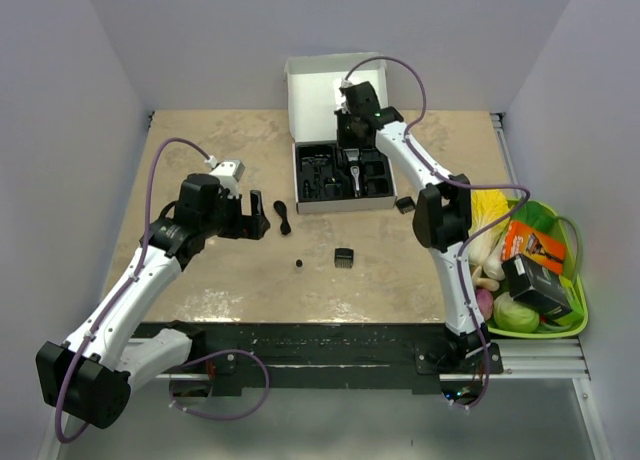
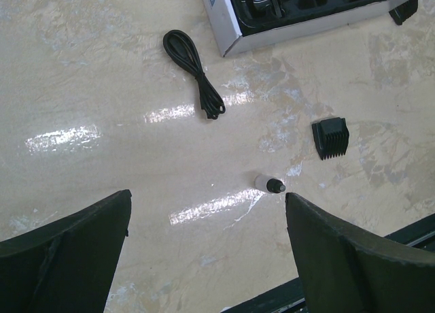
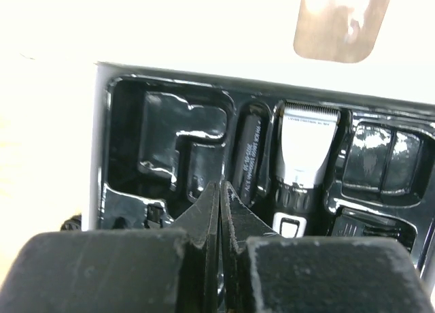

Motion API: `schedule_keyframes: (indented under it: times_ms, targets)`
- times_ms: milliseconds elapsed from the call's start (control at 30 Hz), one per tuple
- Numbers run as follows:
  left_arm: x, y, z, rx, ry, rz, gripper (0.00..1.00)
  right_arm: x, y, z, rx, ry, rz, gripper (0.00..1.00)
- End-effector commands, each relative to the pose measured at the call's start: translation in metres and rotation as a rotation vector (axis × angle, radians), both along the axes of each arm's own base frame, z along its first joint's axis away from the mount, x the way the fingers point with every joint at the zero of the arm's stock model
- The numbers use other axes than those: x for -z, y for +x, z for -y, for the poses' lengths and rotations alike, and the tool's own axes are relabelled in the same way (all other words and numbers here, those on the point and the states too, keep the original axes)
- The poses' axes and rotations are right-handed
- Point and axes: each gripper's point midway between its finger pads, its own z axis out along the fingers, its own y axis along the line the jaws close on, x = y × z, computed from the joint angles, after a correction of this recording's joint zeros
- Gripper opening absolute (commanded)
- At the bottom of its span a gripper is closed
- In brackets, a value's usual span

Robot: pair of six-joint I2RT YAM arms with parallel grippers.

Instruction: Sort the hair-cutting tools

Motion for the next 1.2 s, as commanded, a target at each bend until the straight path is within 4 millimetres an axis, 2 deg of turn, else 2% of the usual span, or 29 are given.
schedule_keyframes:
  times_ms: [0,300,400,633,733,900,1000,1167]
  targets:
    - [-0.019,0.008,0.005,0.023,-0.014,0.060,0.99,-0.039,0.007,-0.009,0.004,0.042,0.095,0.00]
    - [-0.019,0.007,0.003,0.019,-0.009,0.060,0.99,-0.016,0.011,-0.005,0.025,0.004,0.081,0.00]
    - [-0.017,0.007,0.003,0.020,-0.009,0.055,0.99,0.000,0.009,-0.003,0.023,-0.025,0.057,0.00]
    - [-0.014,0.007,0.005,0.023,-0.014,0.051,0.99,0.052,-0.009,-0.002,-0.006,-0.088,-0.032,0.00]
    - [-0.013,0.006,0.004,0.023,-0.013,0.050,0.99,0.058,-0.011,-0.003,-0.012,-0.087,-0.036,0.00]
    - [-0.013,0.006,0.004,0.023,-0.011,0.051,0.99,0.053,-0.012,-0.002,-0.010,-0.103,-0.029,0.00]
    - [-0.015,0.006,0.004,0.023,-0.012,0.054,0.99,0.042,-0.010,0.000,-0.002,-0.104,-0.008,0.00]
    - [-0.018,0.006,0.005,0.025,-0.016,0.059,0.99,-0.004,-0.005,0.000,0.015,-0.077,0.074,0.00]
